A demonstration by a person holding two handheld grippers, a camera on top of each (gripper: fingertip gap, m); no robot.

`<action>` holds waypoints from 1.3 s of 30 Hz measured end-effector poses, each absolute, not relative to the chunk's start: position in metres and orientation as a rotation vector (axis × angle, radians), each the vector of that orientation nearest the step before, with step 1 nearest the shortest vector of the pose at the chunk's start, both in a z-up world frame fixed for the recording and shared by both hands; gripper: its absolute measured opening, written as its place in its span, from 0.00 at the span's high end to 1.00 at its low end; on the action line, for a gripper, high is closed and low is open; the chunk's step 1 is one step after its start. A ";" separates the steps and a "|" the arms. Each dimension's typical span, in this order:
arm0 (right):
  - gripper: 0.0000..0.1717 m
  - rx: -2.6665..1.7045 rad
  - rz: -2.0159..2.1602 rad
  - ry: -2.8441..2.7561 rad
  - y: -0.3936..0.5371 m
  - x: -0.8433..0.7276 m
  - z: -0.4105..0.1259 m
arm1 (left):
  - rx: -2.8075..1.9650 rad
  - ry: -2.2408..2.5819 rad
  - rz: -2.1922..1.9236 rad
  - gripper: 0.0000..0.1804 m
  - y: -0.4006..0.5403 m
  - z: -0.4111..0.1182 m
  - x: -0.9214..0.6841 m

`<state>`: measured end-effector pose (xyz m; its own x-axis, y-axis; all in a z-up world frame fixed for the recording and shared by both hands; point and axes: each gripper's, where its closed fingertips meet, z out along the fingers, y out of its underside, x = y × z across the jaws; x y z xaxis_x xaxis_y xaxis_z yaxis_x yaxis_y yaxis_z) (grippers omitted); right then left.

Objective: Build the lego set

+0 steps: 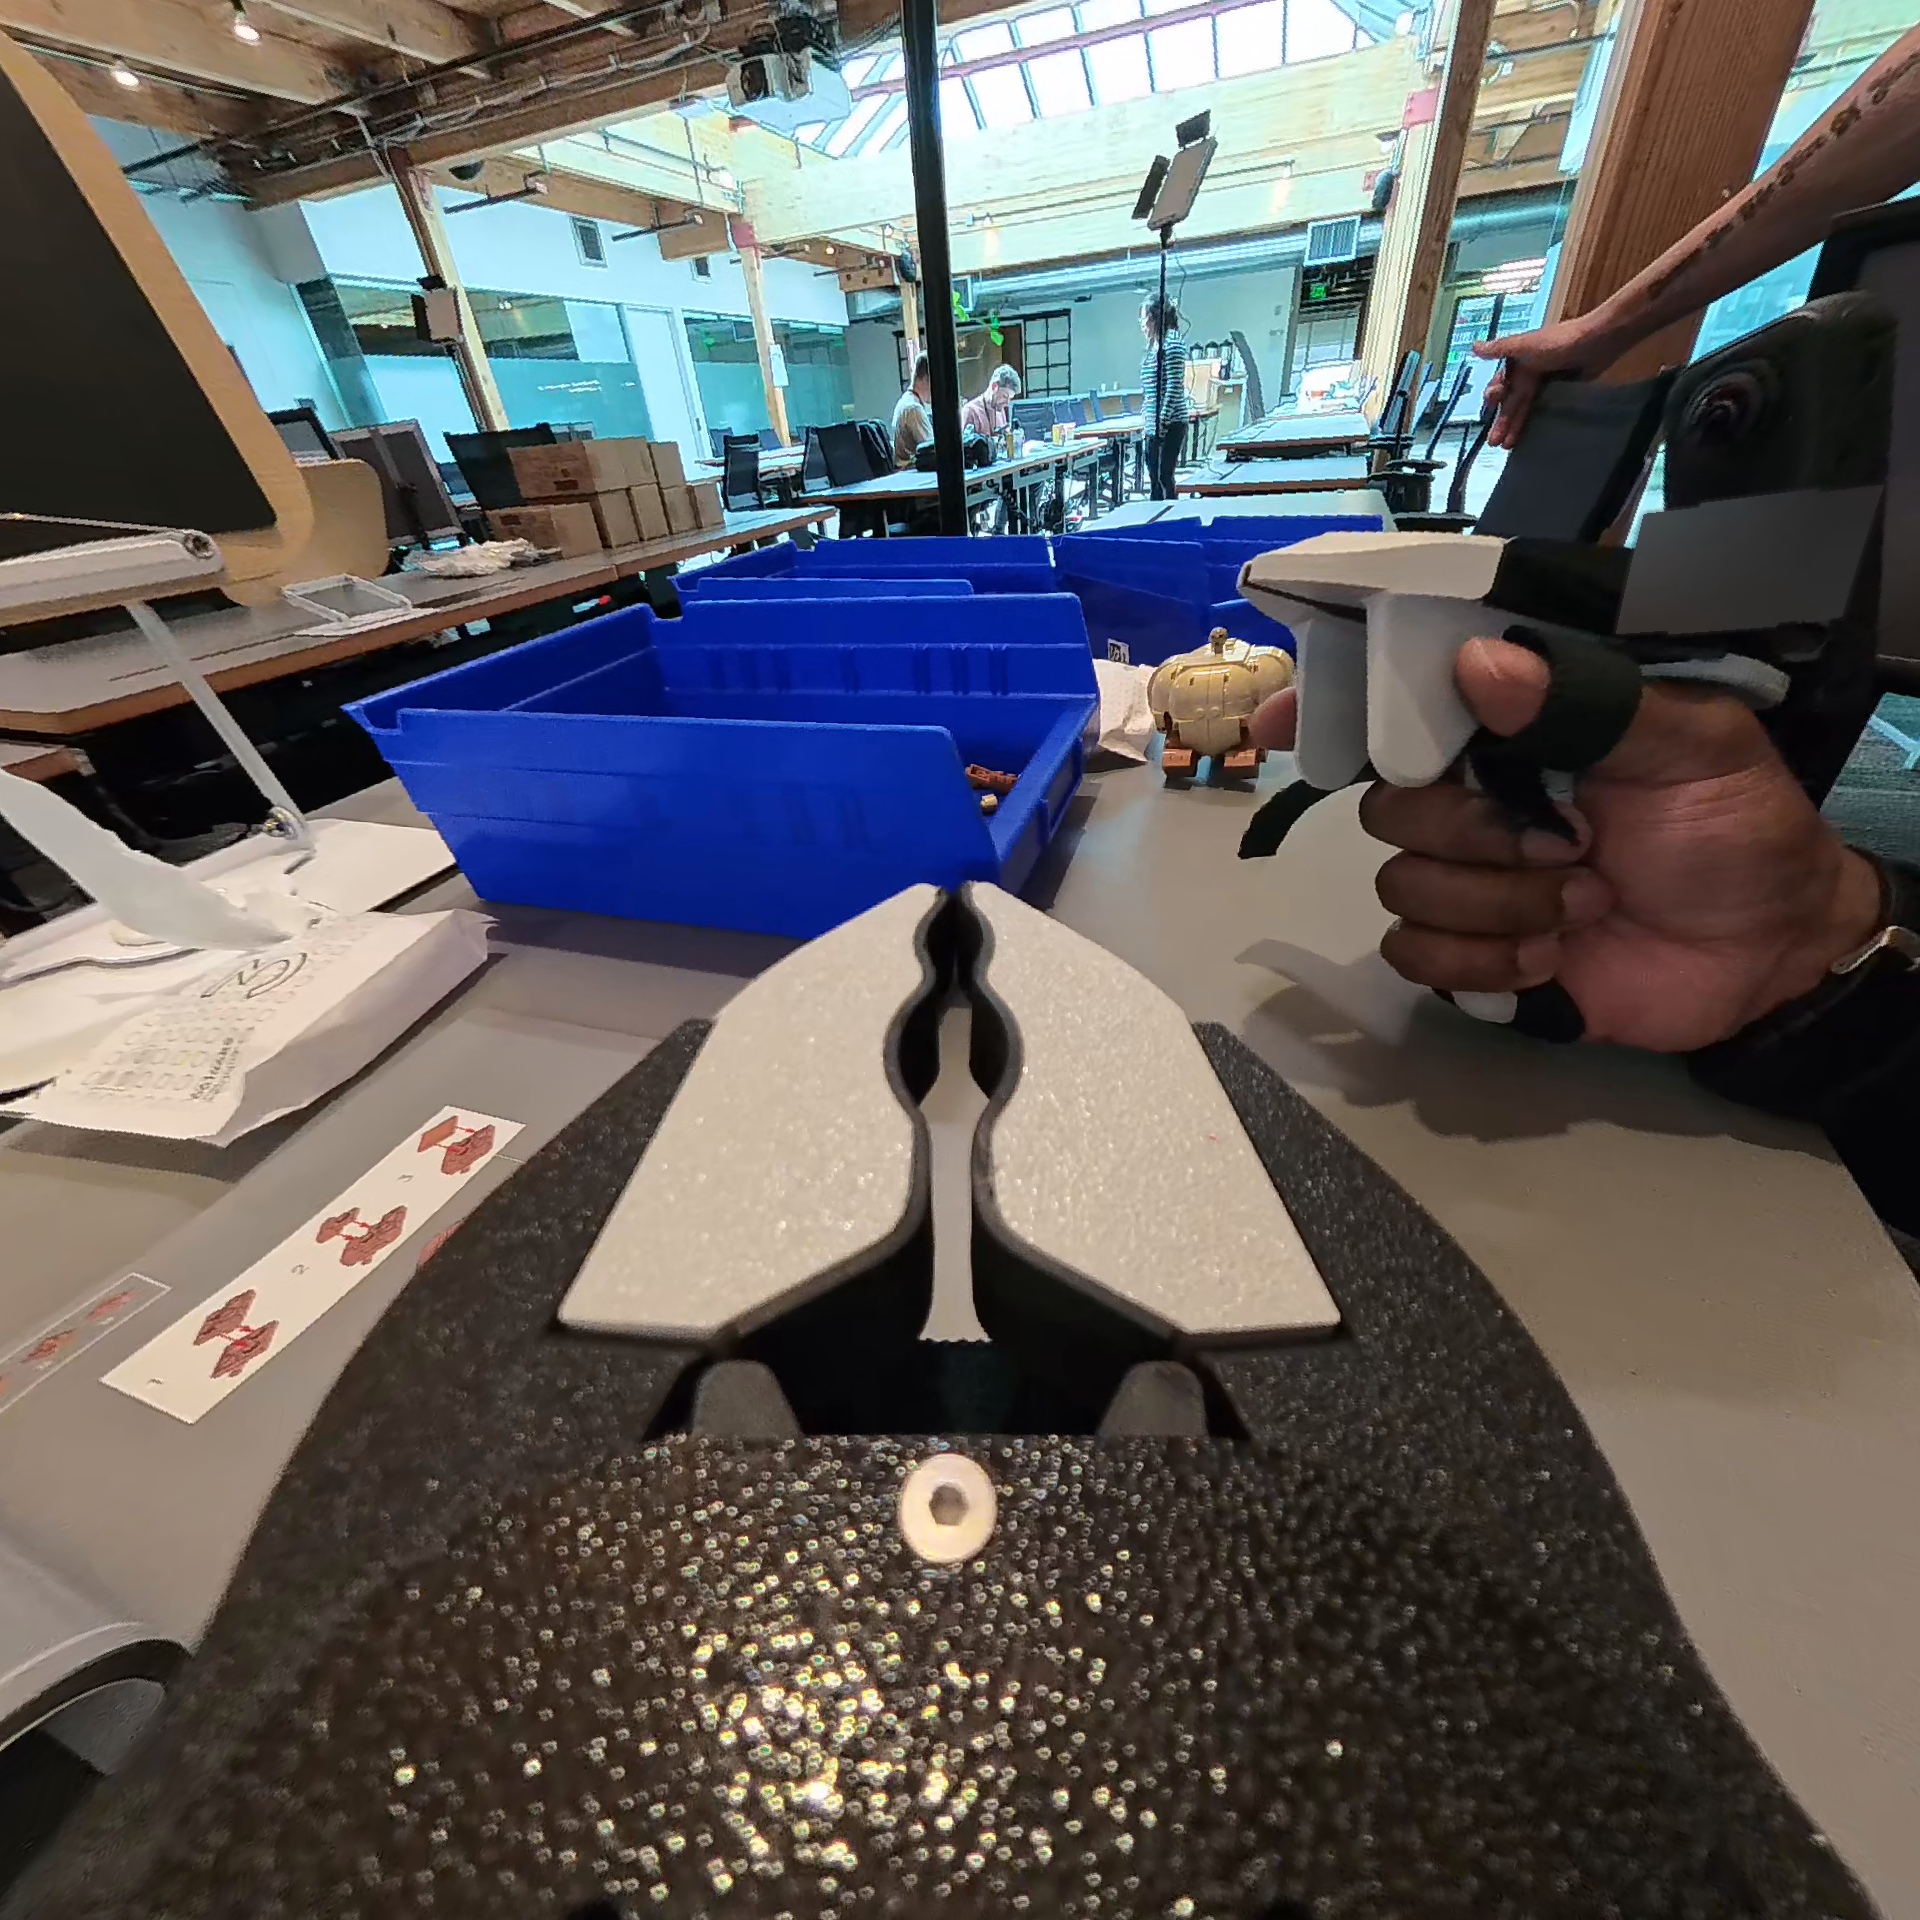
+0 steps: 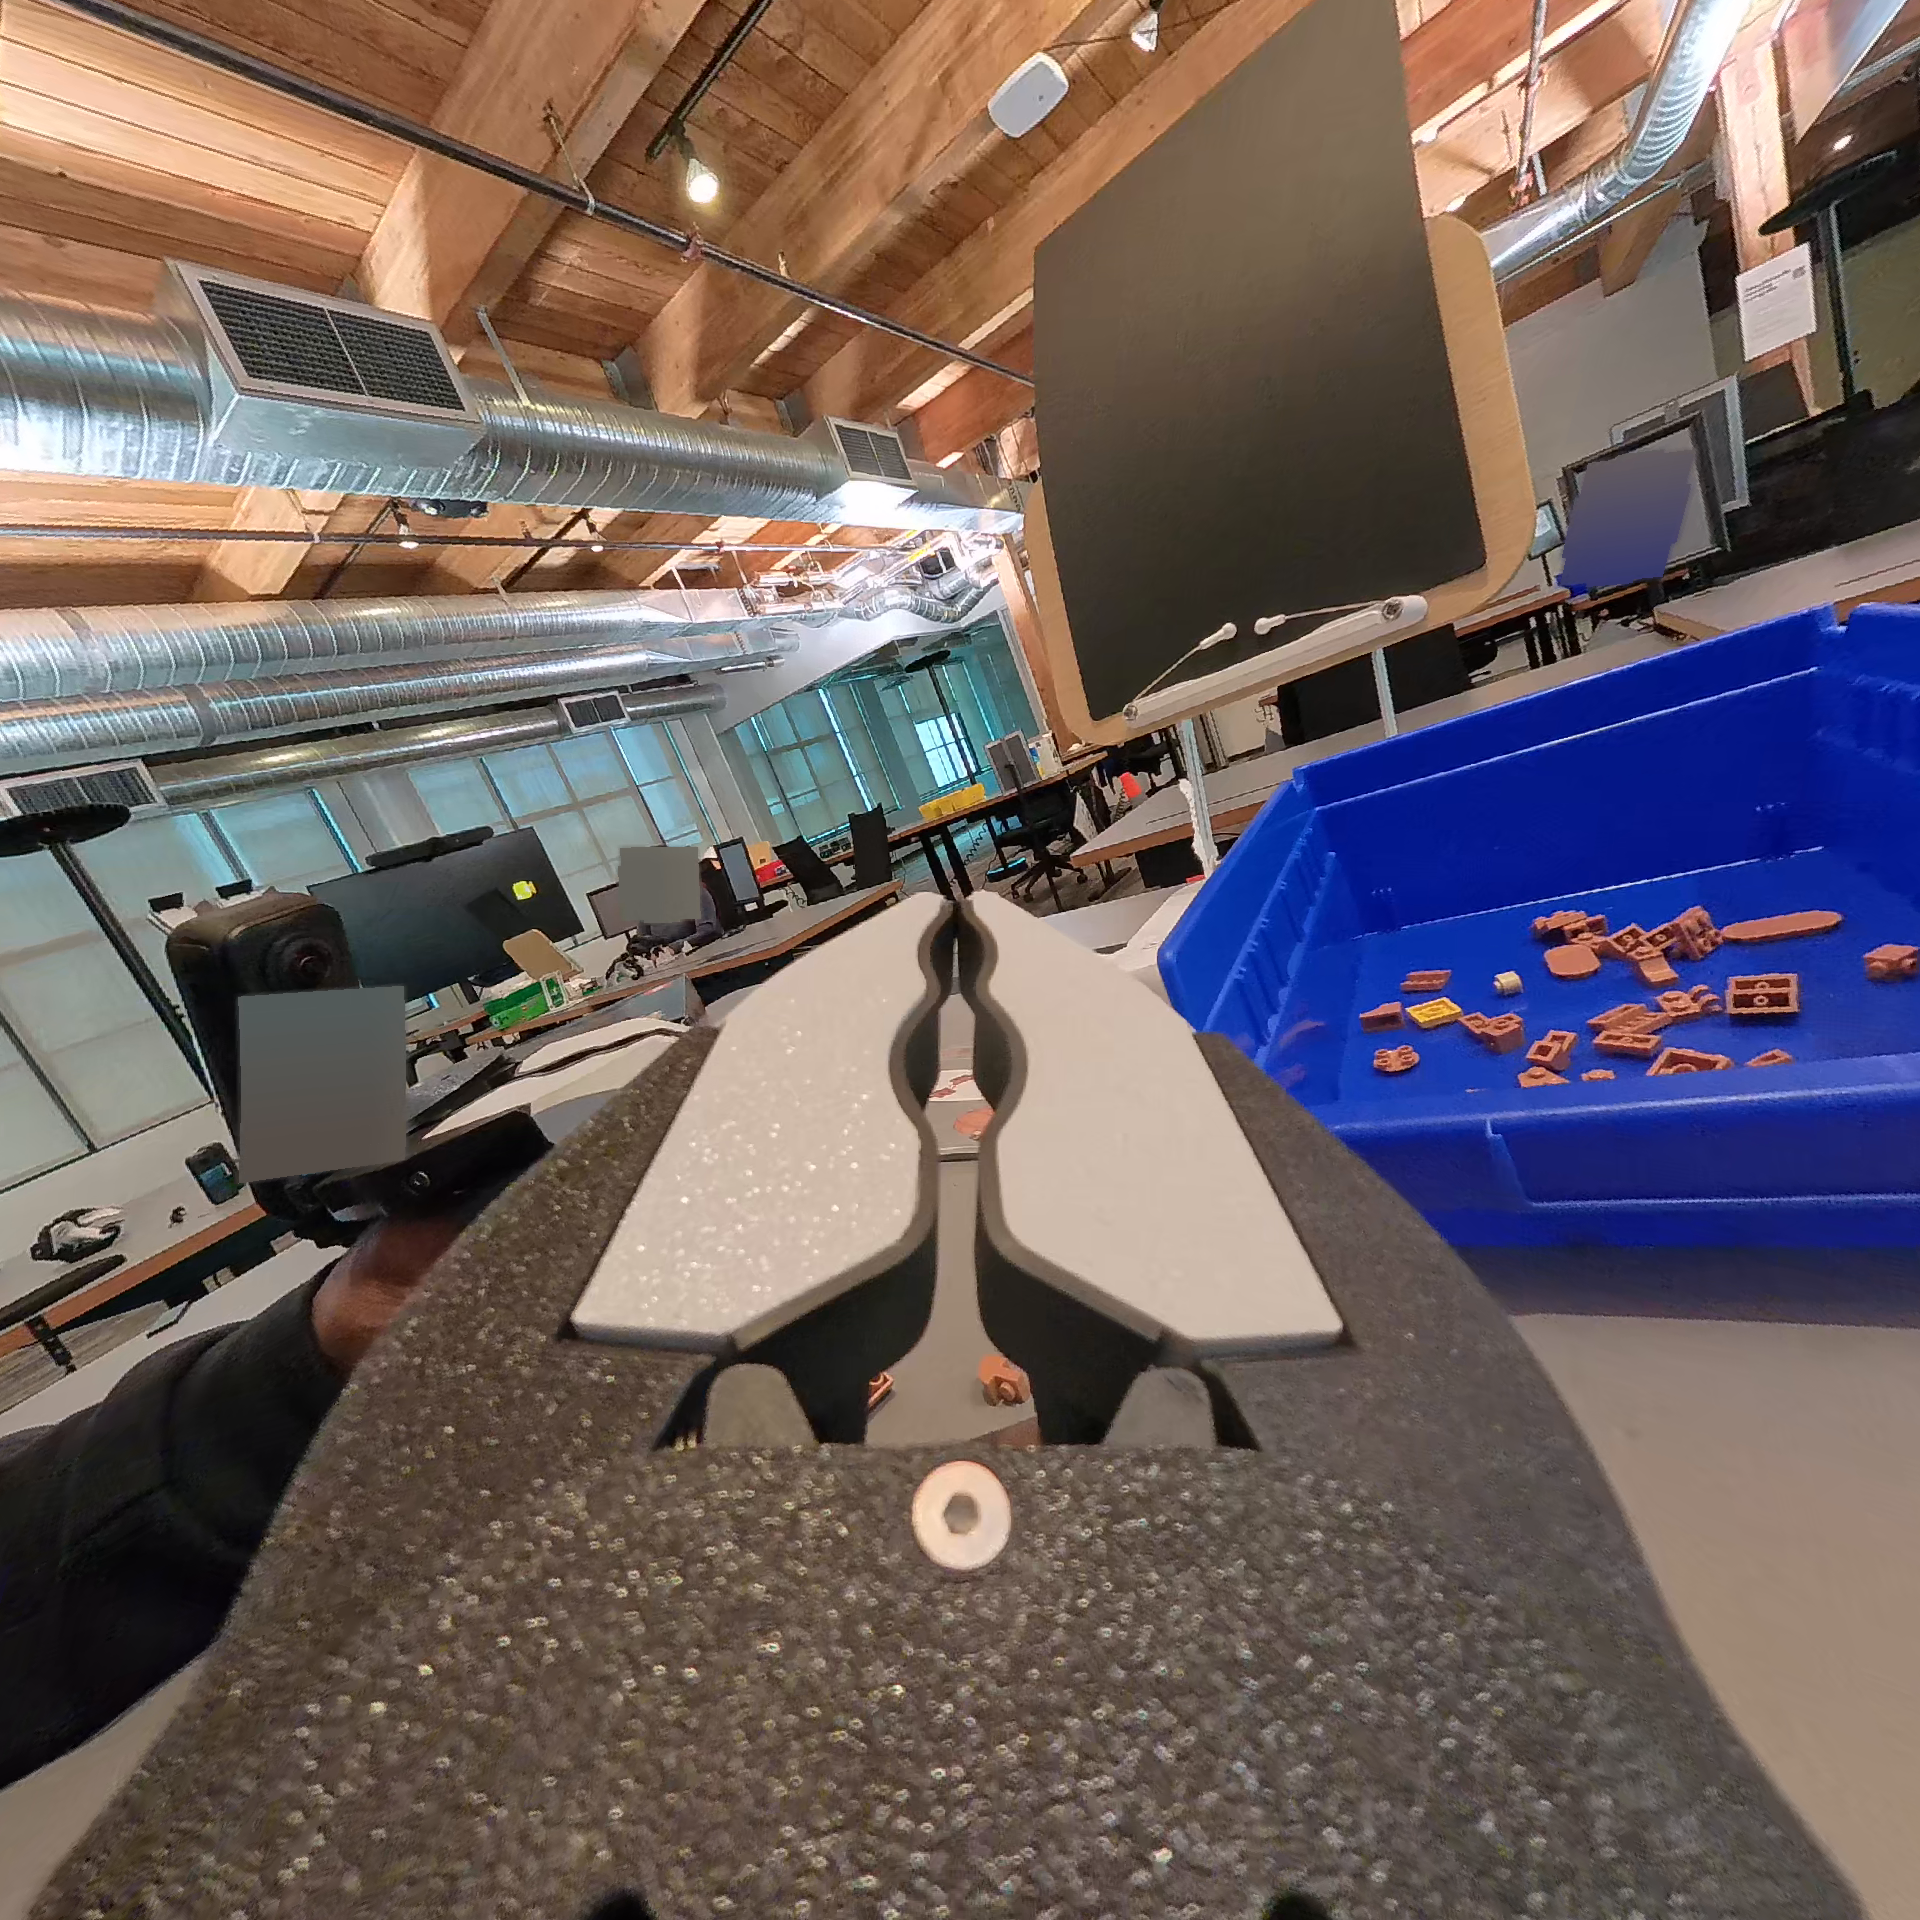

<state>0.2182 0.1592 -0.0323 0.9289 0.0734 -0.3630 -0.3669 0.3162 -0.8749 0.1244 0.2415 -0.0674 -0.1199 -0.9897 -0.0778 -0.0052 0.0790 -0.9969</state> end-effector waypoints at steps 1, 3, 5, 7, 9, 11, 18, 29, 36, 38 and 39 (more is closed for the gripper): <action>1.00 -1.219 0.294 0.277 0.159 0.218 -0.032 | -1.098 1.340 -1.231 1.00 0.241 -0.067 0.124; 1.00 -1.219 0.294 0.277 0.159 0.218 -0.032 | -1.096 1.341 -1.229 1.00 0.241 -0.067 0.124; 1.00 -1.220 0.293 0.278 0.159 0.218 -0.032 | -1.096 1.339 -1.226 1.00 0.241 -0.067 0.124; 1.00 -1.218 0.292 0.279 0.159 0.219 -0.032 | -1.091 1.332 -1.218 1.00 0.242 -0.066 0.124; 1.00 -1.219 0.289 0.281 0.159 0.219 -0.032 | -1.077 1.327 -1.204 1.00 0.242 -0.064 0.123; 1.00 -1.225 0.290 0.281 0.160 0.219 -0.033 | -1.078 1.340 -1.208 1.00 0.240 -0.065 0.124; 1.00 -1.223 0.285 0.281 0.159 0.219 -0.033 | -1.044 1.346 -1.240 1.00 0.231 -0.059 0.123; 1.00 -1.224 0.287 0.276 0.160 0.218 -0.033 | -1.030 1.379 -1.260 1.00 0.222 -0.060 0.124; 1.00 -1.225 0.290 0.275 0.160 0.218 -0.033 | -0.659 1.508 -1.140 1.00 0.175 -0.049 0.115; 1.00 -1.226 0.284 0.274 0.160 0.217 -0.033 | -0.641 1.538 -1.108 1.00 0.171 -0.054 0.117; 1.00 -1.227 0.282 0.273 0.160 0.217 -0.033 | -0.628 1.542 -1.088 1.00 0.170 -0.055 0.117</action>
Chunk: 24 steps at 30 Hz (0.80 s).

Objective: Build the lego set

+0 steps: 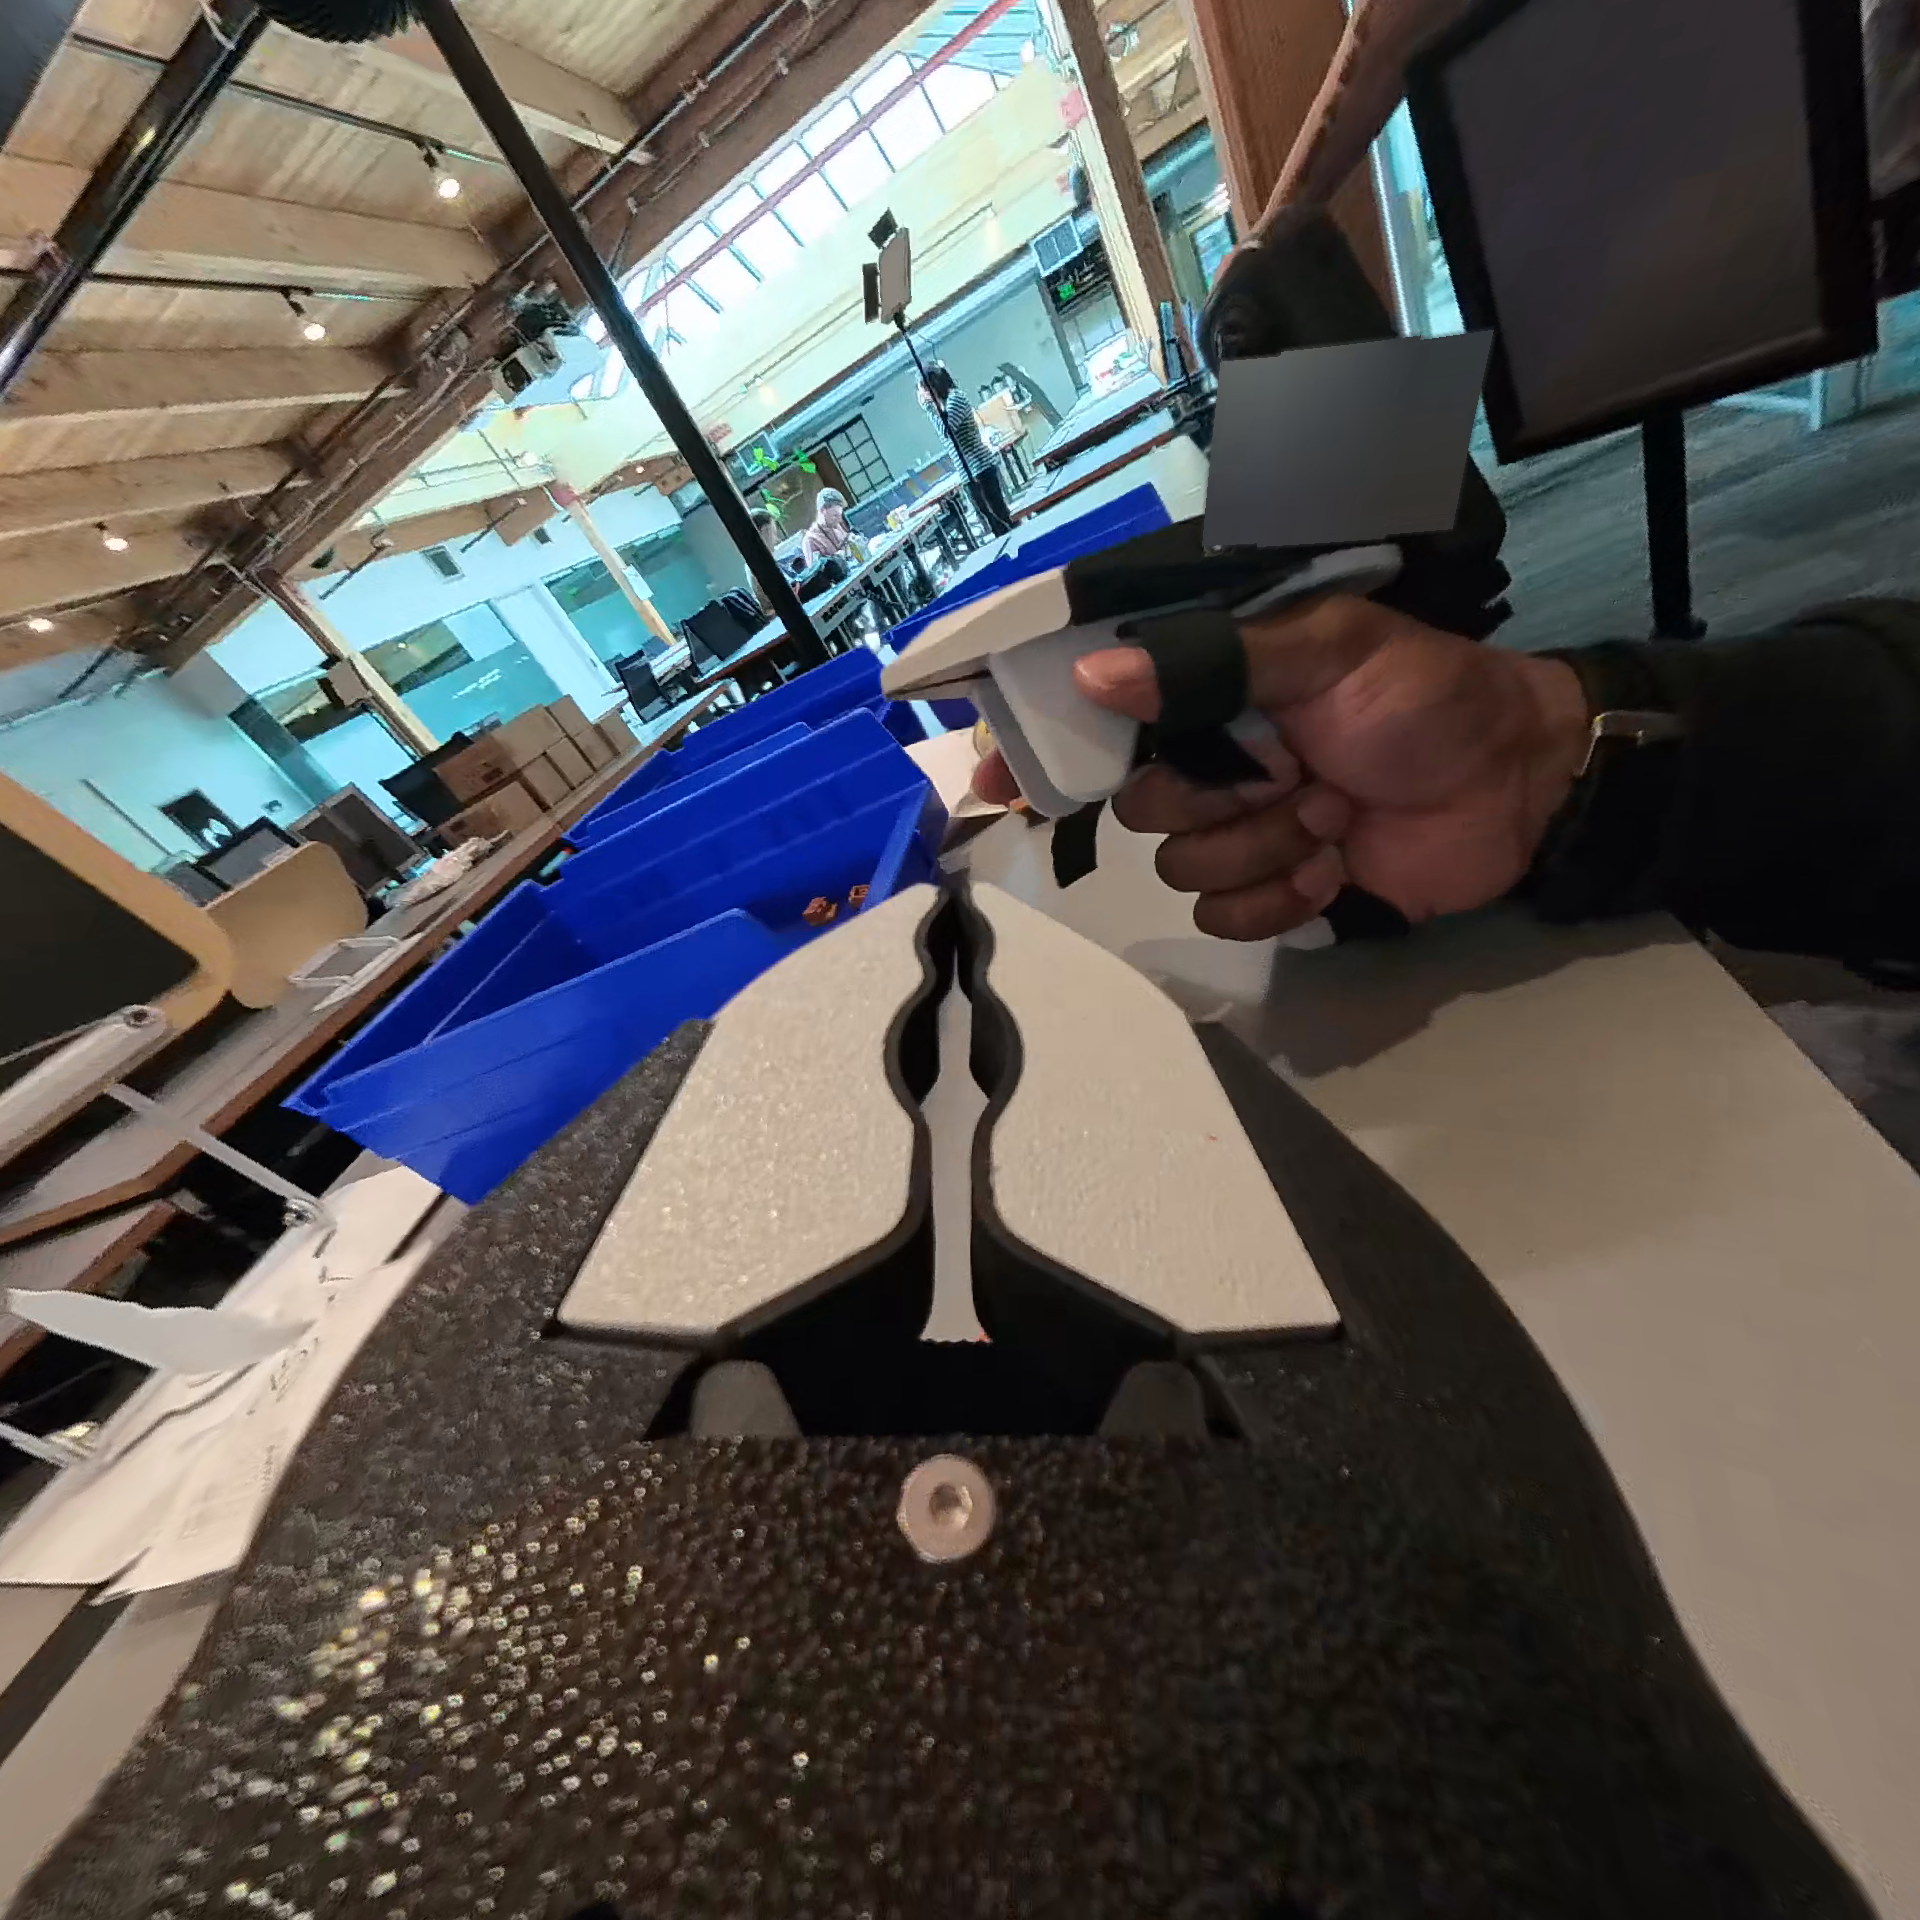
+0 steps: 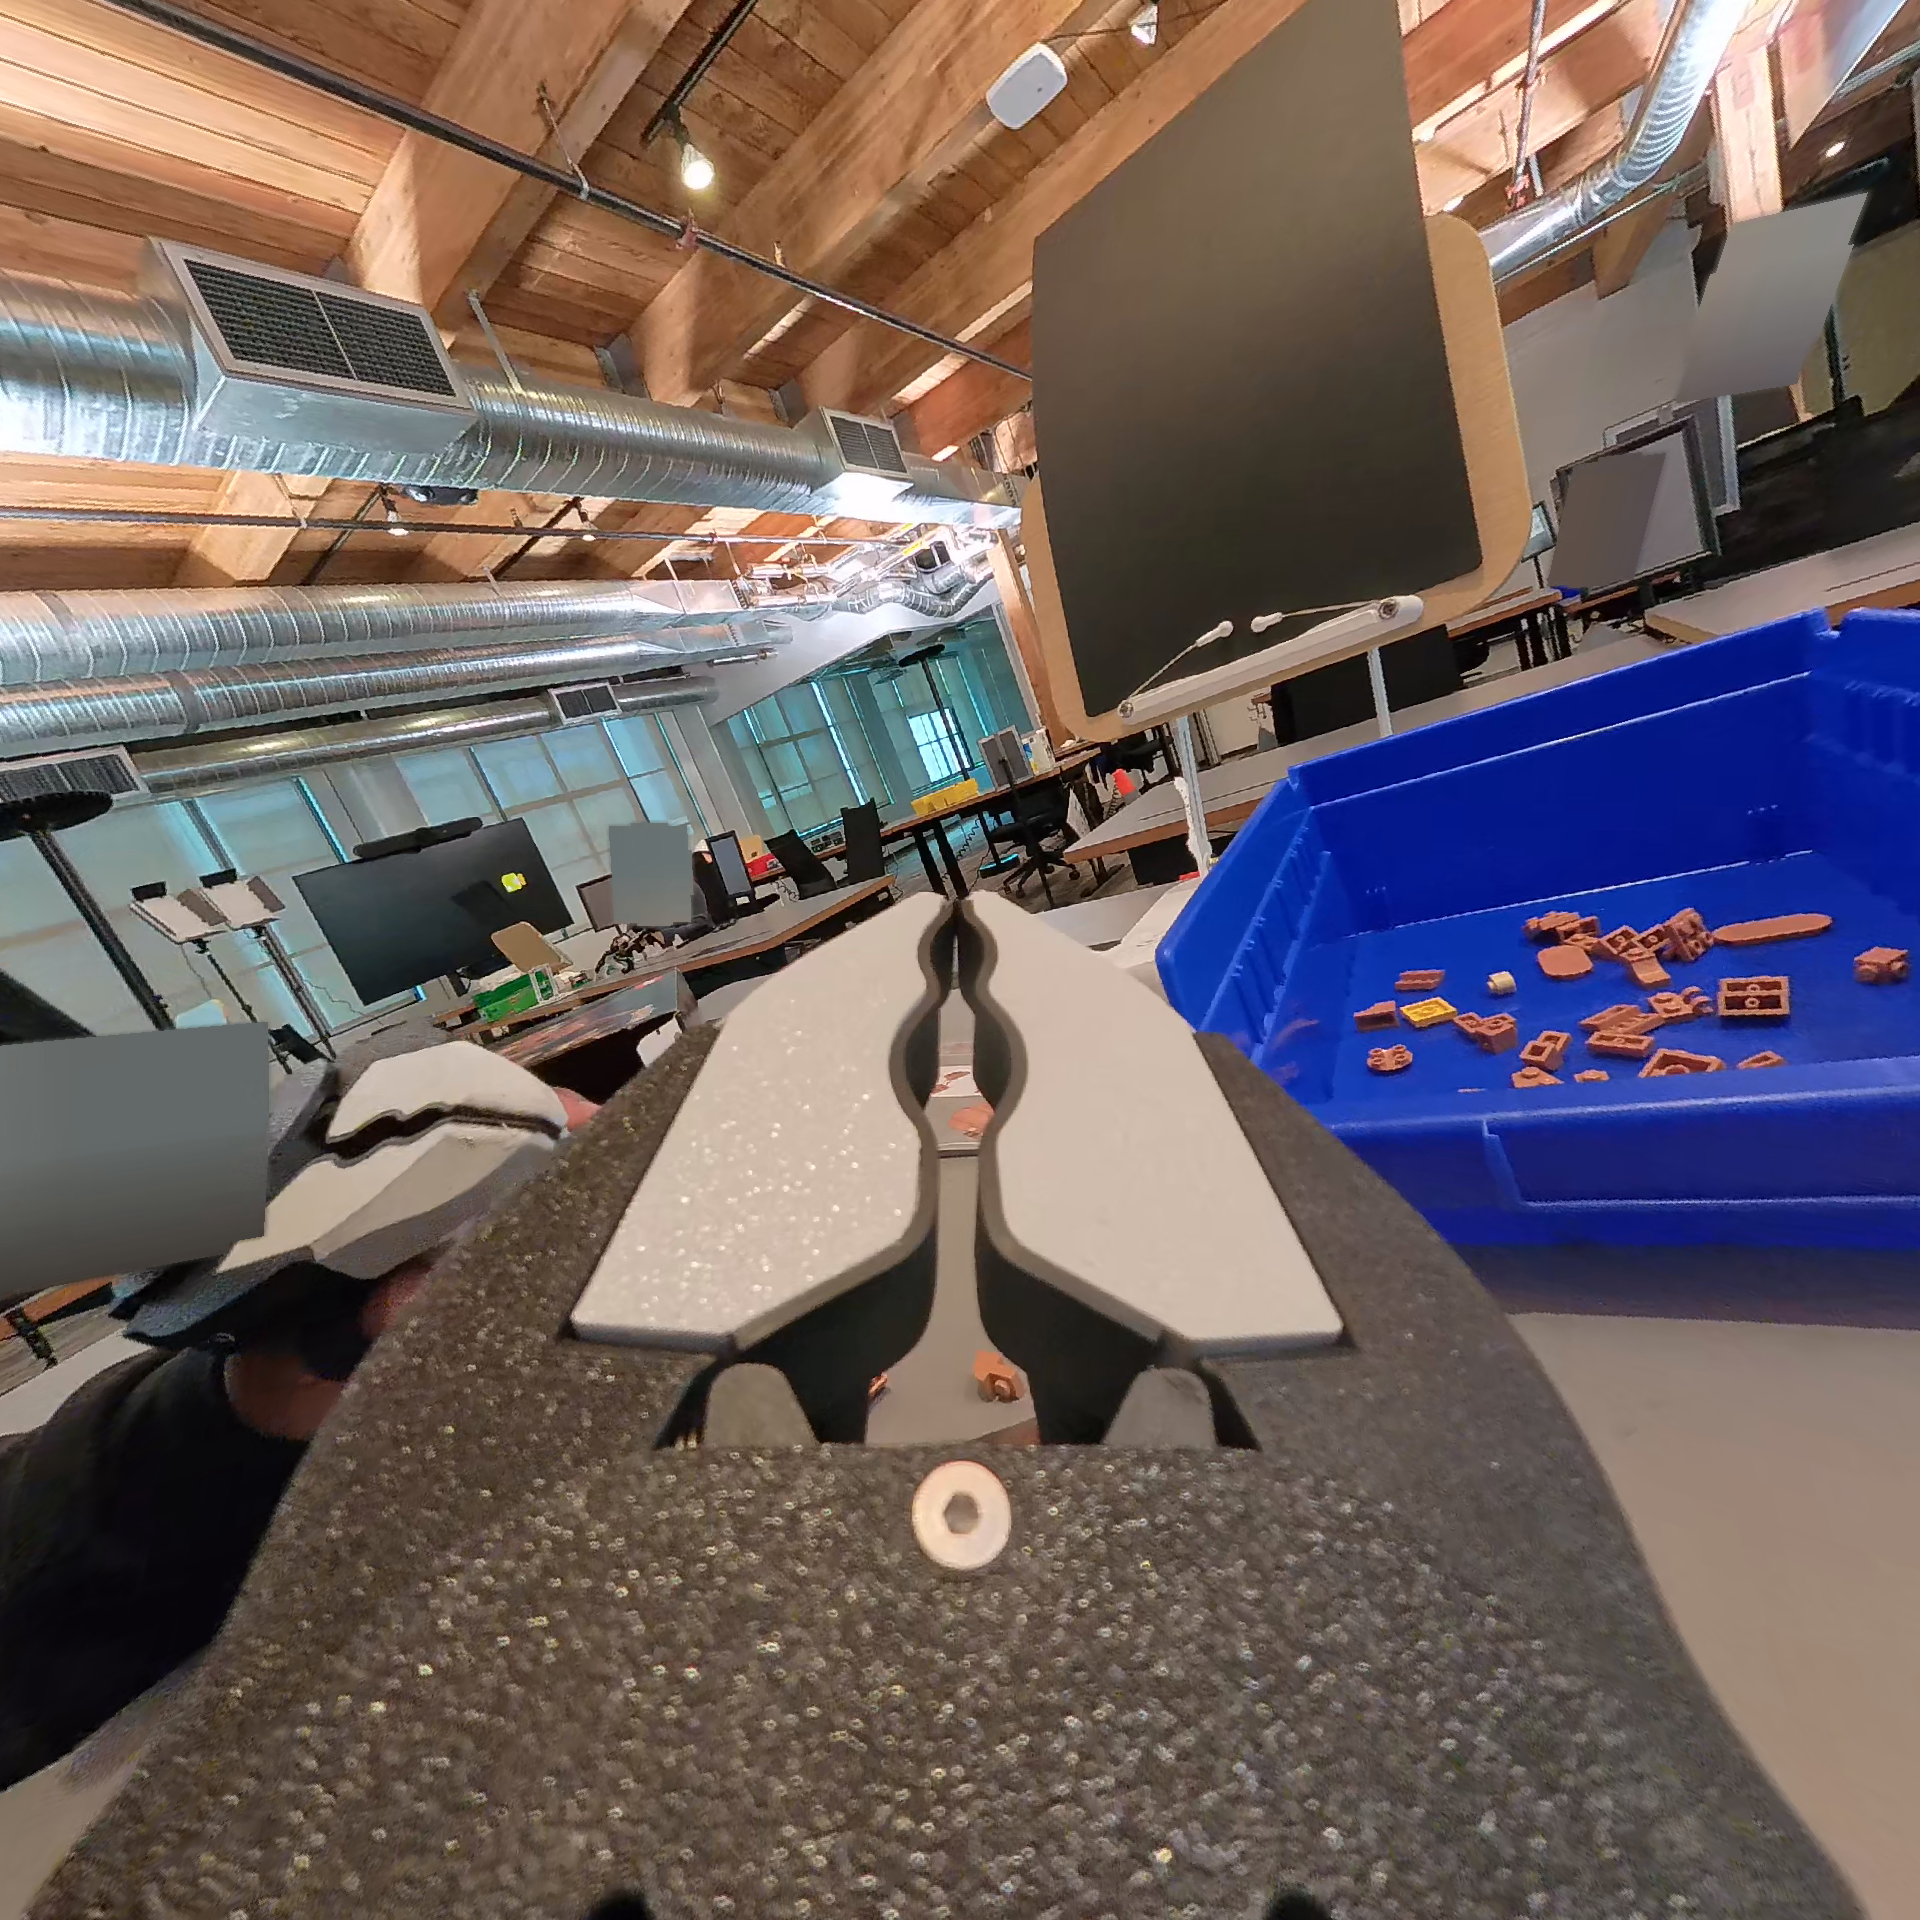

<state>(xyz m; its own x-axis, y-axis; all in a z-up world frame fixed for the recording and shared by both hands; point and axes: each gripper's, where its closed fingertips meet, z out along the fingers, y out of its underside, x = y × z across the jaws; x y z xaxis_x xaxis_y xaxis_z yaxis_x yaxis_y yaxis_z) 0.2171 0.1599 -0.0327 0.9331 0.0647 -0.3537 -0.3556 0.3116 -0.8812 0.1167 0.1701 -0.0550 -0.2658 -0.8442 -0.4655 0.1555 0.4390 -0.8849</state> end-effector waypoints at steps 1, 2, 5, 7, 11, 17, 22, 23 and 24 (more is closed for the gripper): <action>1.00 -1.228 0.279 0.272 0.160 0.217 -0.033 | -0.608 1.535 -1.077 1.00 0.169 -0.053 0.115; 1.00 -1.230 0.276 0.272 0.160 0.217 -0.033 | -0.583 1.527 -1.073 1.00 0.167 -0.051 0.114; 1.00 -1.233 0.264 0.268 0.160 0.217 -0.033 | -0.699 1.573 -1.009 1.00 0.178 -0.069 0.124; 1.00 -1.235 0.257 0.264 0.161 0.216 -0.033 | -0.697 1.564 -0.983 1.00 0.180 -0.072 0.126; 1.00 -1.237 0.243 0.262 0.161 0.216 -0.033 | -0.681 1.541 -0.955 1.00 0.181 -0.066 0.125; 1.00 -1.240 0.220 0.256 0.160 0.216 -0.033 | -0.633 1.478 -0.925 1.00 0.183 -0.057 0.122; 1.00 -1.246 0.205 0.246 0.161 0.215 -0.033 | -0.709 1.519 -0.887 1.00 0.193 -0.072 0.129; 1.00 -1.246 0.200 0.246 0.161 0.215 -0.032 | -0.684 1.480 -0.891 1.00 0.193 -0.063 0.126; 1.00 -1.246 0.196 0.245 0.161 0.215 -0.032 | -0.650 1.425 -0.895 1.00 0.193 -0.051 0.122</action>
